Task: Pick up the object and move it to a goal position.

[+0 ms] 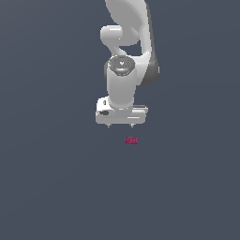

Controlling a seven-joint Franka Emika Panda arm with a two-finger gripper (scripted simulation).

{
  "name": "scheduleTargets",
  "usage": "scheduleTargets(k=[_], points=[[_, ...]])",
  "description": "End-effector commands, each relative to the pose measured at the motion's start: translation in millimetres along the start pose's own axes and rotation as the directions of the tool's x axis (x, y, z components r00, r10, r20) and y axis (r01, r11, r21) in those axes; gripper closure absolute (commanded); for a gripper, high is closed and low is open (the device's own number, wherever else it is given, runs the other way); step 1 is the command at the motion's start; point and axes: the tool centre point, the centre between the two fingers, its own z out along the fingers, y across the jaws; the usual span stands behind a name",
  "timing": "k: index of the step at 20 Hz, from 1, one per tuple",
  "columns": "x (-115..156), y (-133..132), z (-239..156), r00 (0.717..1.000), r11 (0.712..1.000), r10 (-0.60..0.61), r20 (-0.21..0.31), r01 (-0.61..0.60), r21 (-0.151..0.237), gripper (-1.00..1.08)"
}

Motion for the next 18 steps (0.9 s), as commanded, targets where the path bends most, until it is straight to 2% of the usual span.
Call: scheduleTargets(k=[1, 11, 18], points=[[0, 0, 0, 1.0, 1.0, 0.0, 0.0, 0.0, 0.0, -0.92], [-4, -19, 6, 0.999, 0.999, -0.034, 0.02, 0.034, 0.025, -0.92], [-3, -19, 7, 0.999, 0.999, -0.047, 0.019, 0.047, 0.024, -0.92]])
